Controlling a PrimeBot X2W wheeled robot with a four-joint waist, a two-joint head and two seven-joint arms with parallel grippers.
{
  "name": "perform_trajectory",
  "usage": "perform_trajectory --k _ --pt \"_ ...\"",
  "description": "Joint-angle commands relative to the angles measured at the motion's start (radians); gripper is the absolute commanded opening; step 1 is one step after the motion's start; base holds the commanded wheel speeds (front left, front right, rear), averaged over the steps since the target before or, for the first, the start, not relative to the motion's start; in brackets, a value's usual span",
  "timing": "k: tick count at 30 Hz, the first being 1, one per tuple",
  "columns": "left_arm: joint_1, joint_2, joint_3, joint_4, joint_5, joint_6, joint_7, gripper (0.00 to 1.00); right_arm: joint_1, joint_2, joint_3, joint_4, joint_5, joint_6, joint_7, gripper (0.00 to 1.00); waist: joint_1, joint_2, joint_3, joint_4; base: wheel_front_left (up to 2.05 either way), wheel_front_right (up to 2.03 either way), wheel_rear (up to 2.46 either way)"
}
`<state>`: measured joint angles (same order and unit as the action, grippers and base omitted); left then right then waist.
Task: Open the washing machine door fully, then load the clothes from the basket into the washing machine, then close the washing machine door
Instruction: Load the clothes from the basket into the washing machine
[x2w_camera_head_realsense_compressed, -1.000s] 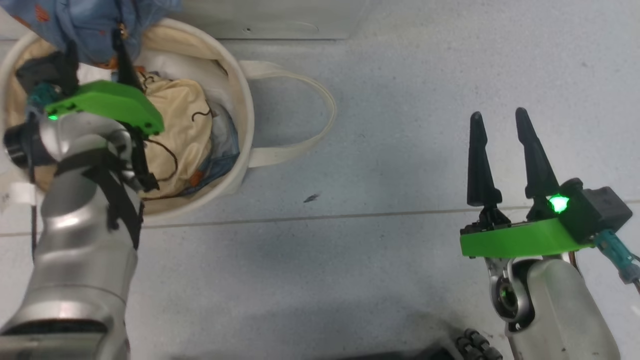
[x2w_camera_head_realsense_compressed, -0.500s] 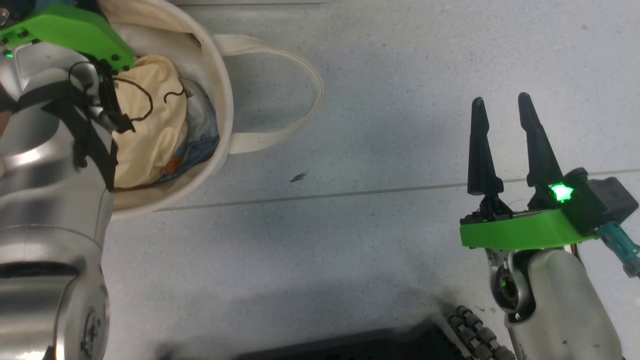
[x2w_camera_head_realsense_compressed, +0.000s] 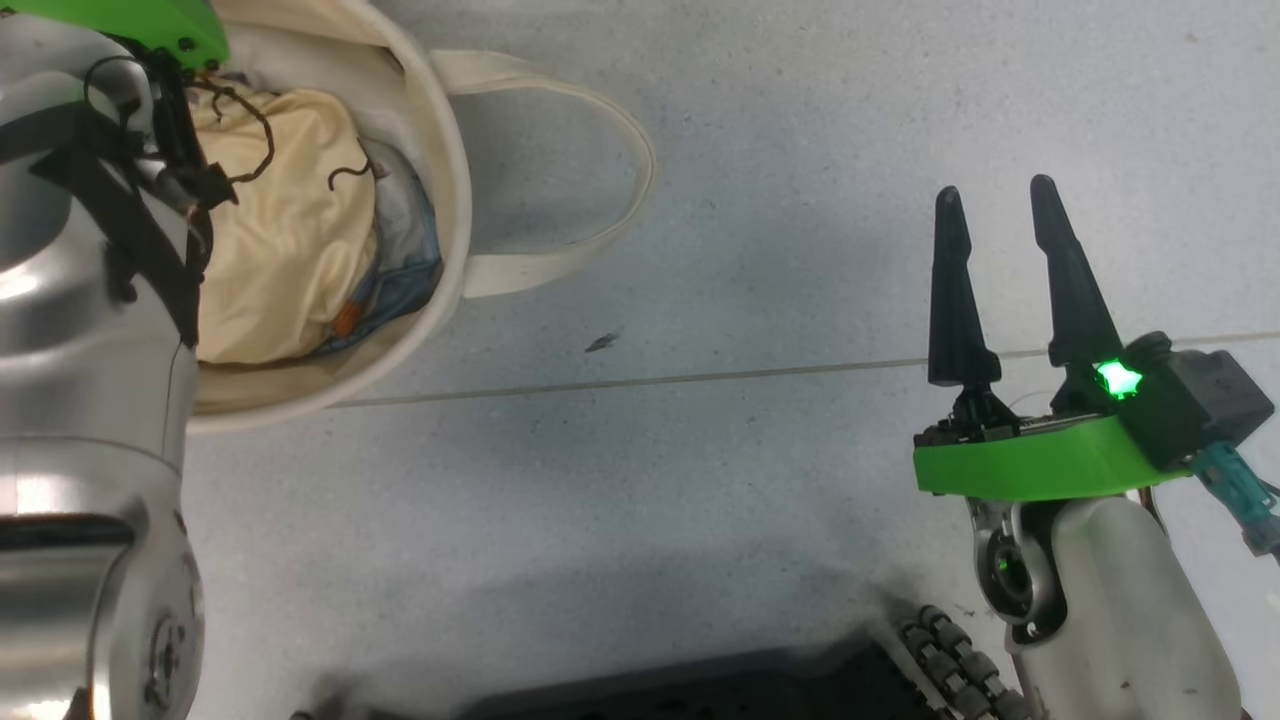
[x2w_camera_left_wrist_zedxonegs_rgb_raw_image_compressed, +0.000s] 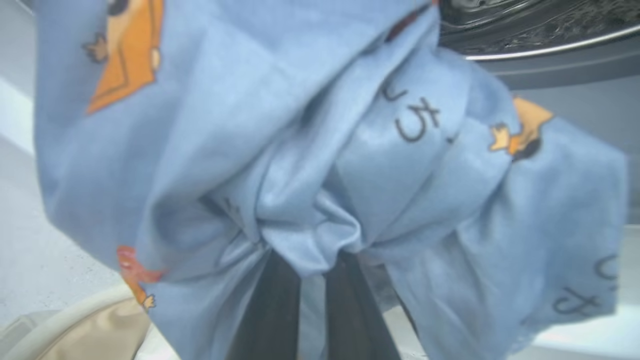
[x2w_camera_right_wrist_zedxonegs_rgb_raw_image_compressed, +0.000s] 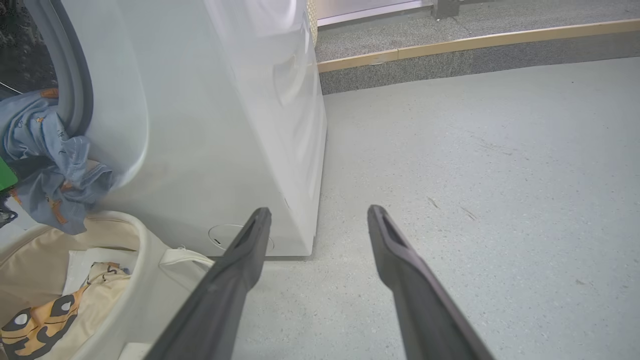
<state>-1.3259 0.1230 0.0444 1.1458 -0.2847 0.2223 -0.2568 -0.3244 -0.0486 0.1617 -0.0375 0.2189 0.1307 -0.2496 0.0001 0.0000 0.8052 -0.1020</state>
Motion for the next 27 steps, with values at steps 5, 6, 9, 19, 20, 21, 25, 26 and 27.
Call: perform_trajectory --k 5,6,9,19,20,21,25,26,27 --pt "0.075 0.048 0.025 -0.160 0.039 -0.009 -0.005 0.00 0.015 -0.002 0.025 -0.026 -0.003 0.000 -0.012 1.00 -0.0001 0.0000 -0.039 0.017 0.00 0.00 0.00" --pt "0.087 0.049 0.026 -0.188 0.050 -0.011 -0.005 0.00 0.015 -0.002 0.028 -0.026 0.000 0.000 -0.012 1.00 -0.0001 0.0000 -0.047 0.019 0.00 0.00 0.00" --pt "0.123 0.052 0.022 -0.270 0.090 -0.015 -0.005 0.00 0.016 -0.002 0.037 -0.023 0.012 0.000 -0.012 1.00 -0.0001 0.0000 -0.073 0.019 0.00 0.00 0.00" --pt "0.144 0.064 0.067 -0.465 0.150 -0.033 -0.005 0.00 0.022 -0.002 0.067 -0.023 0.045 0.000 -0.012 1.00 -0.0001 0.0000 -0.085 -0.016 0.00 0.00 0.00" --pt "0.138 0.066 0.072 -0.478 0.154 -0.034 -0.005 0.00 0.022 -0.002 0.065 -0.024 0.045 0.000 -0.012 1.00 -0.0001 0.0000 -0.078 -0.020 0.00 0.00 0.00" --pt "0.130 0.067 0.074 -0.490 0.161 -0.036 -0.005 0.00 0.022 -0.002 0.063 -0.025 0.046 0.000 -0.012 1.00 -0.0001 0.0000 -0.072 -0.023 0.00 0.00 0.00" --pt "0.098 0.073 0.074 -0.533 0.187 -0.040 -0.005 0.00 0.018 -0.002 0.062 -0.027 0.047 0.000 -0.012 1.00 -0.0001 0.0000 -0.048 -0.032 0.00 0.00 0.00" --pt "0.086 0.076 0.073 -0.547 0.197 -0.039 -0.005 0.00 0.016 -0.002 0.062 -0.029 0.046 0.000 -0.012 1.00 -0.0001 0.0000 -0.039 -0.035 0.00 0.00 0.00" --pt "0.076 0.079 0.073 -0.561 0.206 -0.037 -0.005 0.00 0.013 -0.002 0.063 -0.031 0.047 0.000 -0.012 1.00 -0.0001 0.0000 -0.033 -0.038 0.00 0.00 0.00"
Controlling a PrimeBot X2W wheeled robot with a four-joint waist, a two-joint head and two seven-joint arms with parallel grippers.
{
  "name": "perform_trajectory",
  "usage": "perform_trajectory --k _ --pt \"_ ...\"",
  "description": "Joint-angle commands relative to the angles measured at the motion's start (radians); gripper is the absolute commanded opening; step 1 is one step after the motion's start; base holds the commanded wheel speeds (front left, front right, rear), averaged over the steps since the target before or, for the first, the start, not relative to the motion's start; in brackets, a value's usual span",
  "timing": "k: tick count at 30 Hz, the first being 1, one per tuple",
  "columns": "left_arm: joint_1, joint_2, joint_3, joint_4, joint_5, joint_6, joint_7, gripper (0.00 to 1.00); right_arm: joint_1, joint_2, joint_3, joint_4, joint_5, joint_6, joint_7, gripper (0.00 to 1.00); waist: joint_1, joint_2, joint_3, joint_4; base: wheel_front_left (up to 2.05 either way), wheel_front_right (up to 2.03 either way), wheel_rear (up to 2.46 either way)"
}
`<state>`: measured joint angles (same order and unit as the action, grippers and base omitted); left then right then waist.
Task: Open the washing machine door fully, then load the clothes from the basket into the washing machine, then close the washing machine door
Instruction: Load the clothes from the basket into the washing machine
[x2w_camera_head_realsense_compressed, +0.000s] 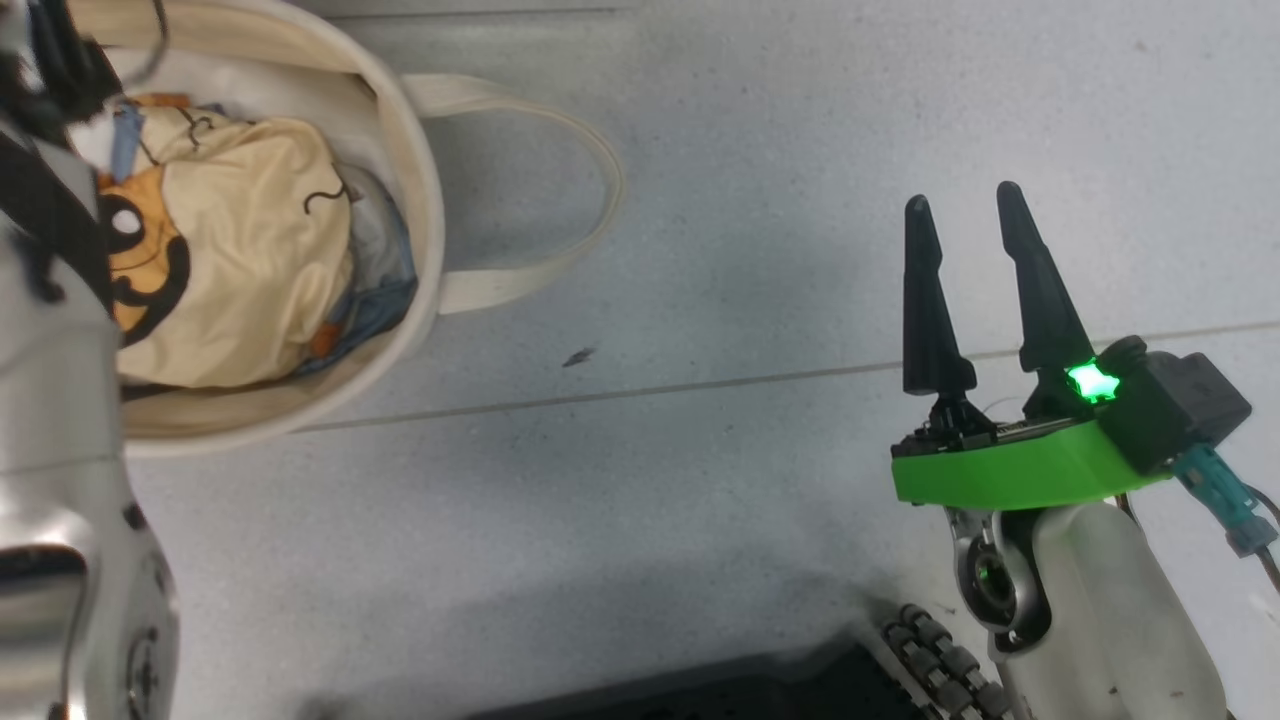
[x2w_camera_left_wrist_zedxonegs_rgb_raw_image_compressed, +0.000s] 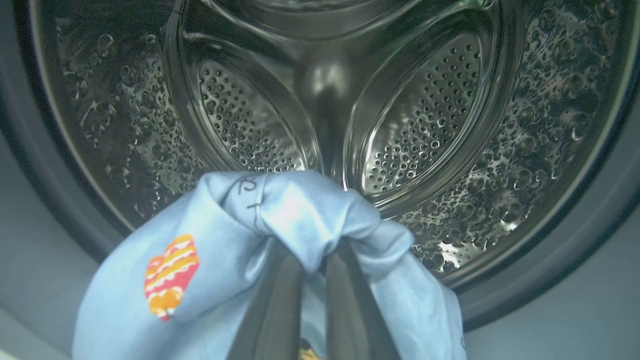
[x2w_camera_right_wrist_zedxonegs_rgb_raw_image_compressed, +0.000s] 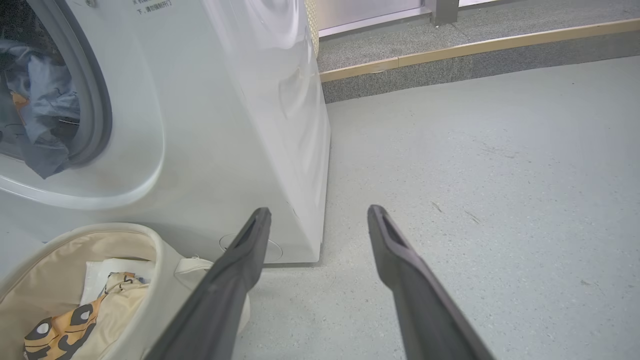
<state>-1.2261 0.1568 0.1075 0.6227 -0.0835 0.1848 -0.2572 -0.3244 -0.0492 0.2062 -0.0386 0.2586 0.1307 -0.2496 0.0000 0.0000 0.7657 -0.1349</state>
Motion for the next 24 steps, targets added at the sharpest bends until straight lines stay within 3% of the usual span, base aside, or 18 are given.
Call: perform_trajectory --k 1,14,20,24 --pt "-0.035 0.048 0.010 -0.049 0.012 0.001 -0.005 0.00 0.011 -0.001 0.020 -0.032 0.008 0.000 -0.012 1.00 0.0000 0.0000 0.013 -0.009 0.00 0.00 0.00" --pt "-0.292 0.116 -0.035 -0.140 0.106 0.029 -0.005 0.00 0.006 -0.001 0.047 -0.061 0.032 0.000 -0.012 1.00 0.0000 0.0000 0.105 -0.061 0.00 0.00 0.00" --pt "-0.371 0.145 -0.063 -0.027 0.119 0.040 -0.005 0.00 0.013 -0.001 0.059 -0.066 0.026 0.000 -0.012 1.00 0.0000 0.0000 0.149 -0.072 0.00 0.00 0.00" --pt "-0.406 0.159 -0.020 0.039 0.083 0.073 -0.005 0.00 0.022 -0.001 0.073 -0.065 0.023 0.000 -0.012 1.00 0.0000 0.0000 0.155 -0.077 0.00 0.00 0.00"
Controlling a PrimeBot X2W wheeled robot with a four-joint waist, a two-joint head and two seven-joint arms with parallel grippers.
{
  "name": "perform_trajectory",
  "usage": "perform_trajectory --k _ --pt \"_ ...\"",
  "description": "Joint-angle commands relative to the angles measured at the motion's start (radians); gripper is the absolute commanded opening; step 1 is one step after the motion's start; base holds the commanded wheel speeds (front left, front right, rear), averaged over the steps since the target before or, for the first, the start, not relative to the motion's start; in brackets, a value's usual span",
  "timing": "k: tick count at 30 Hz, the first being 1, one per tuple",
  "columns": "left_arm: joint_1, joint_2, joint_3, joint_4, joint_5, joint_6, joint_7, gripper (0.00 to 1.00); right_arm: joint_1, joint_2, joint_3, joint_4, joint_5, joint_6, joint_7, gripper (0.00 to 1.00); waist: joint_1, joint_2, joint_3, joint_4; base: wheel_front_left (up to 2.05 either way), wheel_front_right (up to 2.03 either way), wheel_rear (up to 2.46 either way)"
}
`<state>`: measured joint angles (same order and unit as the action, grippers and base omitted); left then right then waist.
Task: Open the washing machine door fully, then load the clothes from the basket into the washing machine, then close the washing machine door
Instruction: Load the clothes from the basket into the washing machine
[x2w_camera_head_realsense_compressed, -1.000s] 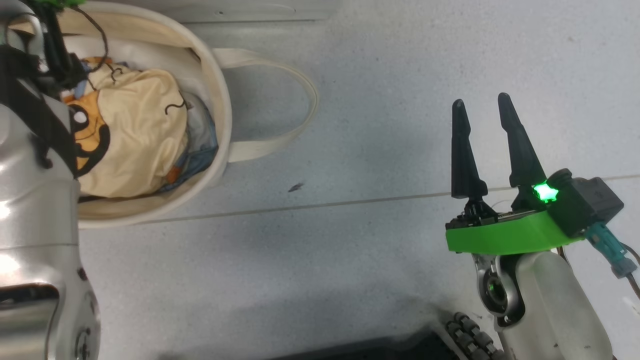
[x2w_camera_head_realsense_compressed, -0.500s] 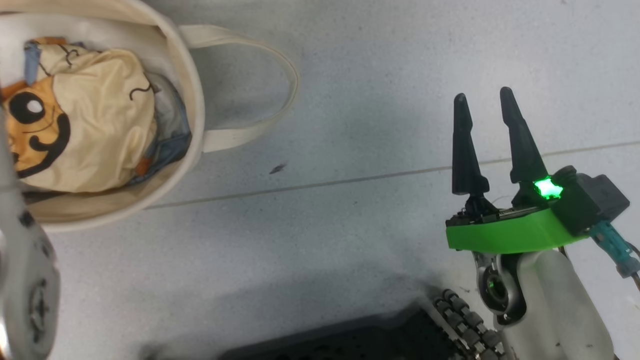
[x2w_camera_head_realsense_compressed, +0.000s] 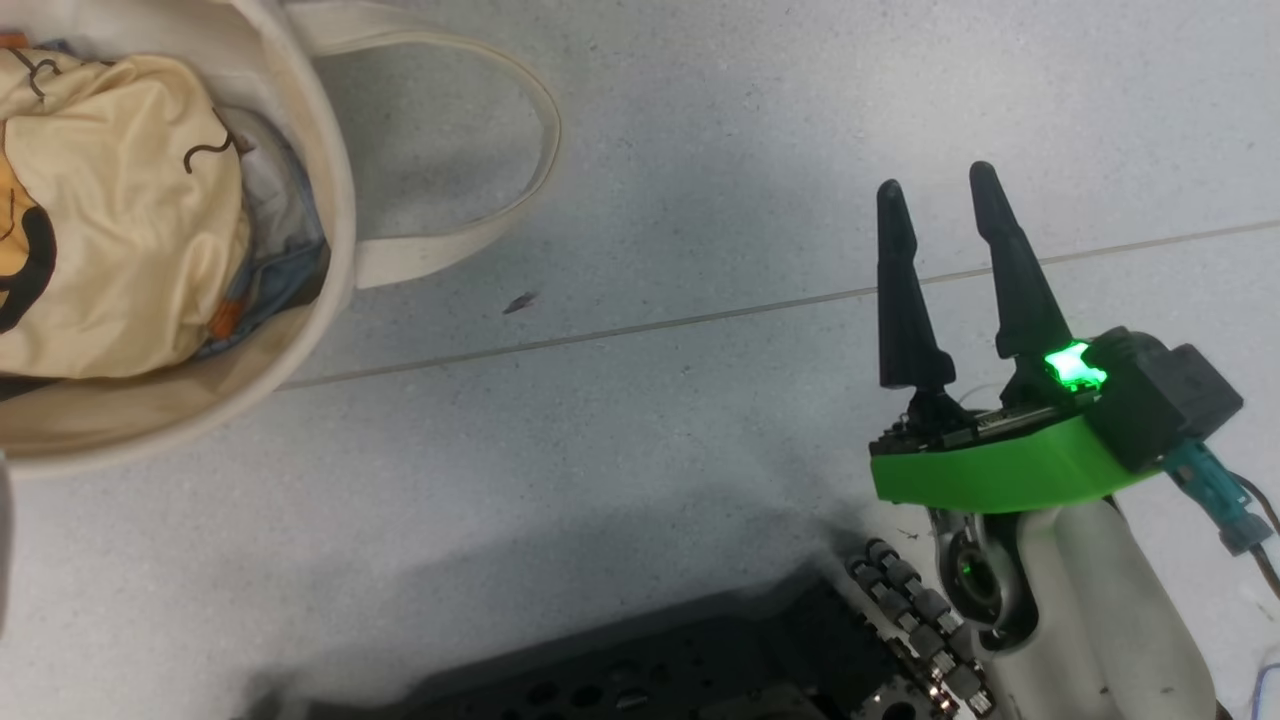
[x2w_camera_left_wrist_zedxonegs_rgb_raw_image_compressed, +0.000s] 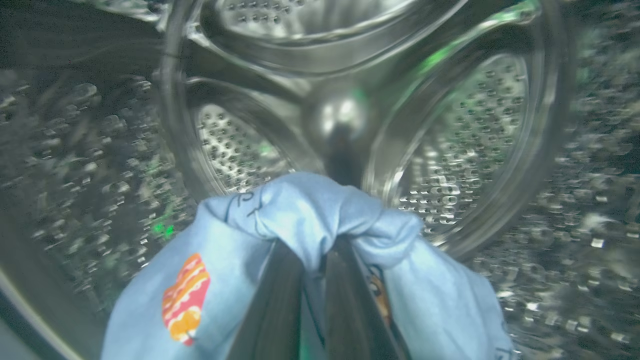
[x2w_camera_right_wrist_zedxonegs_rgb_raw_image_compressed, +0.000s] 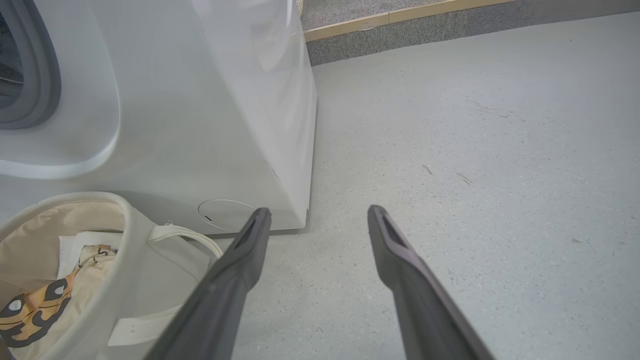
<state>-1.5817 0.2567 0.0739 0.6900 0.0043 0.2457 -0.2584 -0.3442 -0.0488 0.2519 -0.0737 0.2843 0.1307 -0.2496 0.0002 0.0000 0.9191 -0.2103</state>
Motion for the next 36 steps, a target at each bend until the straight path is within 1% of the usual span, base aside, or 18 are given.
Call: perform_trajectory --k 1,2,7,8,11,15,20,26,30,36 --pt "-0.057 0.064 0.010 -0.015 -0.001 0.014 -0.003 0.00 0.044 -0.001 0.031 -0.030 -0.003 0.000 -0.012 1.00 -0.0002 0.0000 0.002 -0.002 0.00 0.00 0.00" --pt "-0.068 0.069 0.005 -0.009 0.003 0.015 -0.003 0.00 0.046 -0.001 0.034 -0.029 -0.004 0.000 -0.012 1.00 -0.0002 0.0000 0.000 -0.006 0.00 0.00 0.00" --pt "-0.115 0.065 -0.056 0.035 0.027 -0.018 -0.003 0.00 0.051 -0.001 0.050 -0.020 -0.014 0.000 -0.012 1.00 -0.0002 0.0000 -0.007 -0.014 0.00 0.00 0.00" --pt "-0.122 0.064 -0.066 0.048 0.031 -0.018 -0.003 1.00 0.049 -0.001 0.055 -0.020 -0.017 0.000 -0.012 1.00 -0.0002 0.0000 -0.008 -0.016 0.00 0.00 0.00" --pt "-0.138 0.055 -0.077 0.061 0.025 -0.016 -0.003 1.00 0.047 -0.001 0.054 -0.023 -0.015 0.000 -0.012 1.00 -0.0002 0.0000 -0.012 -0.022 0.00 0.00 0.00" --pt "-0.138 0.058 -0.088 0.060 0.021 -0.018 -0.003 1.00 0.044 -0.001 0.047 -0.024 -0.016 0.000 -0.012 1.00 -0.0002 0.0000 -0.013 -0.023 0.00 0.00 0.00" --pt "-0.100 0.056 -0.086 0.043 -0.006 -0.027 -0.003 1.00 0.035 -0.001 0.041 -0.023 -0.013 0.000 -0.012 1.00 -0.0002 0.0000 -0.029 -0.010 0.00 0.00 0.00" --pt "0.046 0.042 -0.058 0.023 -0.047 -0.042 -0.003 1.00 0.025 -0.001 0.045 -0.004 -0.020 0.000 -0.012 1.00 -0.0002 0.0000 -0.092 0.028 0.00 0.00 0.00" --pt "0.181 0.010 -0.024 -0.049 -0.071 -0.032 -0.003 1.00 0.028 -0.002 0.046 0.010 -0.029 0.000 -0.012 1.00 -0.0002 0.0000 -0.148 0.058 0.00 0.00 0.00" --pt "0.406 -0.046 -0.017 -0.154 -0.074 -0.072 -0.003 1.00 0.045 -0.007 0.041 0.034 -0.035 0.000 -0.012 1.00 -0.0002 0.0000 -0.258 0.101 0.00 0.00 0.00"
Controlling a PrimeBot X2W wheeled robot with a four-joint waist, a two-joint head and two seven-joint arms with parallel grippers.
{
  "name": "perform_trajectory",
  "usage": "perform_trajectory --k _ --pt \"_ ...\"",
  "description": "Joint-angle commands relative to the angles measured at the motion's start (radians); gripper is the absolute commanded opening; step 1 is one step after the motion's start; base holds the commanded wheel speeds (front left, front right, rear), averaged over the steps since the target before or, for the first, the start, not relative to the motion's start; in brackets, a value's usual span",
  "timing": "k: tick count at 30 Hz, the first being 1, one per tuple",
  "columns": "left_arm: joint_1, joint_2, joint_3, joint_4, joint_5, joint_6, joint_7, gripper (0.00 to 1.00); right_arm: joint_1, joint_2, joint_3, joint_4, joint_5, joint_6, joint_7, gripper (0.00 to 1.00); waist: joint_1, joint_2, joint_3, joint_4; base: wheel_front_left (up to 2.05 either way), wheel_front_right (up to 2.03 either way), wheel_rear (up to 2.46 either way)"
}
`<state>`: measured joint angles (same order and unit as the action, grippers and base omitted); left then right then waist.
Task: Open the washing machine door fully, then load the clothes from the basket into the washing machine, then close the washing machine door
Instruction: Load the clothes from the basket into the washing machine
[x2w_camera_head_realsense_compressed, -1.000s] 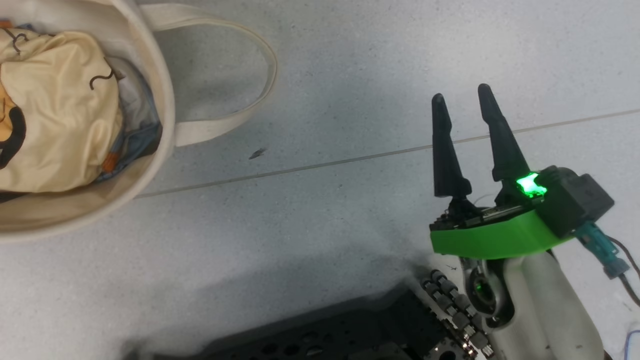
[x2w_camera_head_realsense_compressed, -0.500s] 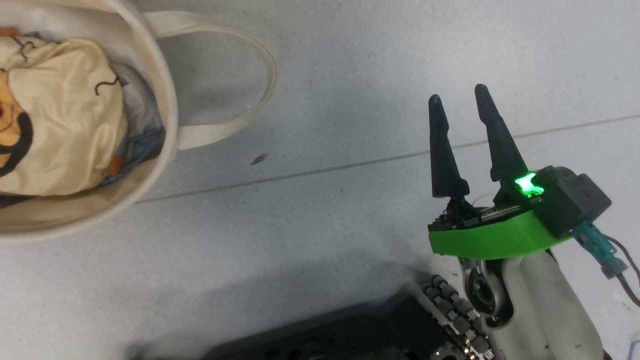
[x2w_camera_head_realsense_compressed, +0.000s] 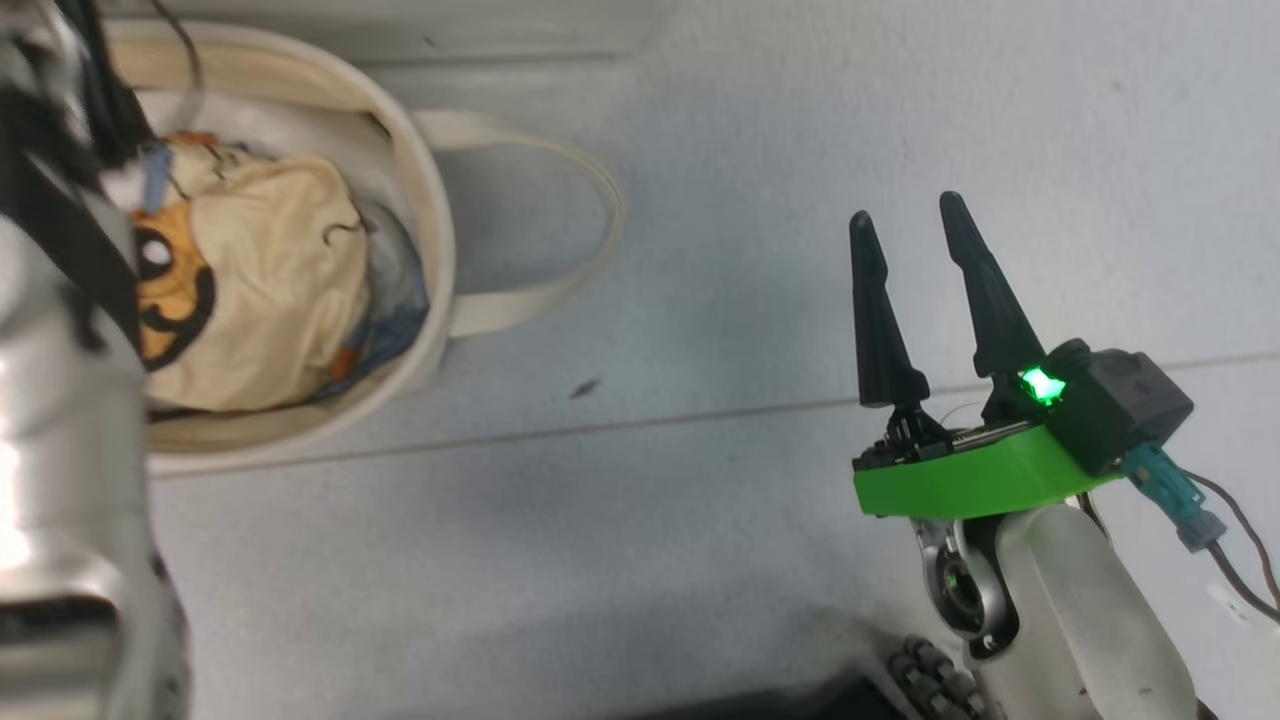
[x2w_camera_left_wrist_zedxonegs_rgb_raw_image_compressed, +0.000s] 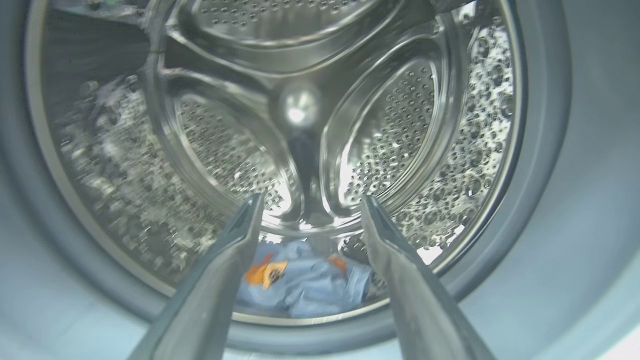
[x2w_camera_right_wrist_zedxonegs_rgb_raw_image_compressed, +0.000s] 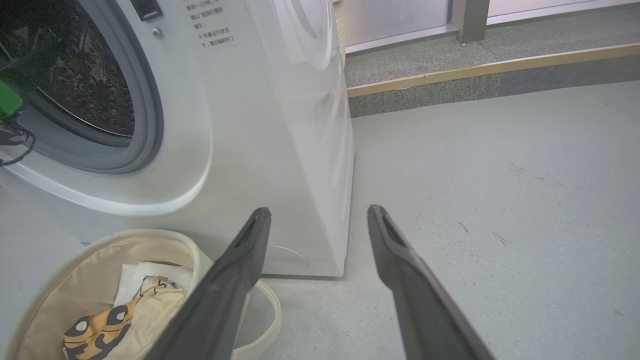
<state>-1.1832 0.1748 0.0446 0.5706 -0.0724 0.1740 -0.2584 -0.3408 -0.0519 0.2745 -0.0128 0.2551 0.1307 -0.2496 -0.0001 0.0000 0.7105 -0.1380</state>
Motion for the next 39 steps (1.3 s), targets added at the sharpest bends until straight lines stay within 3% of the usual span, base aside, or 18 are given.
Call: perform_trajectory --k 1,12,20,27,31,34,39 --pt "0.041 0.025 0.021 -0.047 -0.004 -0.002 -0.003 1.00 0.045 -0.005 0.018 -0.023 -0.005 0.000 -0.012 1.00 0.0001 0.0000 -0.069 0.034 0.00 0.00 0.00" --pt "0.446 -0.083 -0.001 -0.139 0.001 -0.078 -0.003 1.00 0.112 -0.006 -0.002 0.027 -0.007 0.000 -0.012 1.00 0.0001 0.0000 -0.330 0.104 0.00 0.00 0.00" --pt "0.732 -0.118 -0.032 -0.193 -0.033 -0.127 -0.003 1.00 0.187 -0.002 -0.025 0.049 -0.007 0.000 -0.012 1.00 0.0001 0.0000 -0.490 0.149 0.00 0.00 0.00" --pt "0.917 -0.124 -0.045 -0.264 -0.055 -0.120 -0.003 1.00 0.241 0.001 -0.028 0.055 0.005 0.000 -0.012 1.00 0.0001 0.0000 -0.562 0.173 0.00 0.00 0.00" --pt "1.022 -0.124 -0.089 -0.299 -0.153 -0.131 -0.003 1.00 0.270 0.001 -0.039 0.057 0.030 0.000 -0.012 1.00 0.0001 0.0000 -0.597 0.186 0.00 0.00 0.00" --pt "1.078 -0.124 -0.116 -0.313 -0.218 -0.101 -0.003 1.00 0.287 0.001 -0.028 0.063 0.044 0.000 -0.012 1.00 0.0001 0.0000 -0.620 0.198 0.00 0.00 0.00" --pt "1.092 -0.124 -0.164 -0.319 -0.193 -0.088 -0.003 1.00 0.298 0.001 -0.021 0.069 0.044 0.000 -0.012 1.00 0.0001 0.0000 -0.641 0.215 0.00 0.00 0.00"
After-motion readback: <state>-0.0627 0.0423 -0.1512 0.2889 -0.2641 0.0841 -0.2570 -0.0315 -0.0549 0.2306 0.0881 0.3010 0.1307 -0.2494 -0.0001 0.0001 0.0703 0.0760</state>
